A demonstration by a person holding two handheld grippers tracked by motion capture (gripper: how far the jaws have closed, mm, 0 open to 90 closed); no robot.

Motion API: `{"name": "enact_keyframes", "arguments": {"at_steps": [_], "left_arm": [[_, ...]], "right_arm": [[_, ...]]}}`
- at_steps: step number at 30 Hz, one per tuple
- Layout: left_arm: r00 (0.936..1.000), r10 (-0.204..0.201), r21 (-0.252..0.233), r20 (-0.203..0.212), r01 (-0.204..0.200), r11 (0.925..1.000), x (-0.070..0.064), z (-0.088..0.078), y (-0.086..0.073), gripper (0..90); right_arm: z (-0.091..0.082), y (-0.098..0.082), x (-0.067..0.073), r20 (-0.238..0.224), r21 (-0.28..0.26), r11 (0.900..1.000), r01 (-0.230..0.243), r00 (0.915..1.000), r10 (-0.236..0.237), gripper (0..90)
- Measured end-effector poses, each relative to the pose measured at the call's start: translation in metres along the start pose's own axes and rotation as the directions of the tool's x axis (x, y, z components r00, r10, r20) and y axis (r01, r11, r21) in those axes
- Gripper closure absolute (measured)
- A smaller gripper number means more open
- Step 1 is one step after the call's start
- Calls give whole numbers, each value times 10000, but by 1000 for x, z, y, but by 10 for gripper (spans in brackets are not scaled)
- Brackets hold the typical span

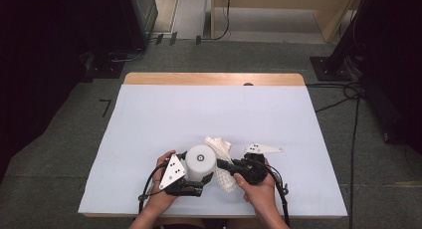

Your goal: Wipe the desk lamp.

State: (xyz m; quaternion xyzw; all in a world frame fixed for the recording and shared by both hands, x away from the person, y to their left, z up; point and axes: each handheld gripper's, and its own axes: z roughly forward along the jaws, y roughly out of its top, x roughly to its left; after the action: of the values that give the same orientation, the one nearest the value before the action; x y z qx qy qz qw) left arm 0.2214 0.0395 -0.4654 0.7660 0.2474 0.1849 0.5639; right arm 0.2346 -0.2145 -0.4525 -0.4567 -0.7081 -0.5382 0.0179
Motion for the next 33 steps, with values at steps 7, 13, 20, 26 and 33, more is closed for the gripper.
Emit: {"name": "enact_keyframes", "arguments": {"at_steps": [7,13,20,26,33], "left_arm": [[9997,66,559,-224,-54,9984,6,8,-11,87],[9996,-57,304,-290,66,9995,8,6,-16,83],[9765,-847,333,-1980,931,9951,-10,4,-7,0],[9557,-774,814,-2840,1044,9912,-23,18,-8,12],[9591,-950,652,-2668,1163,9911,-5,7,-7,85]], "right_arm": [[-10,5,2,-145,-435,9990,80,9999,-86,792],[-10,4,-1,-36,-417,9991,61,10000,-63,791],[-15,6,-3,127,-609,9981,95,9999,-87,791],[-15,5,-5,219,-590,9982,47,9998,-34,792],[-11,4,-5,240,-494,9987,124,9996,-112,791]]}}
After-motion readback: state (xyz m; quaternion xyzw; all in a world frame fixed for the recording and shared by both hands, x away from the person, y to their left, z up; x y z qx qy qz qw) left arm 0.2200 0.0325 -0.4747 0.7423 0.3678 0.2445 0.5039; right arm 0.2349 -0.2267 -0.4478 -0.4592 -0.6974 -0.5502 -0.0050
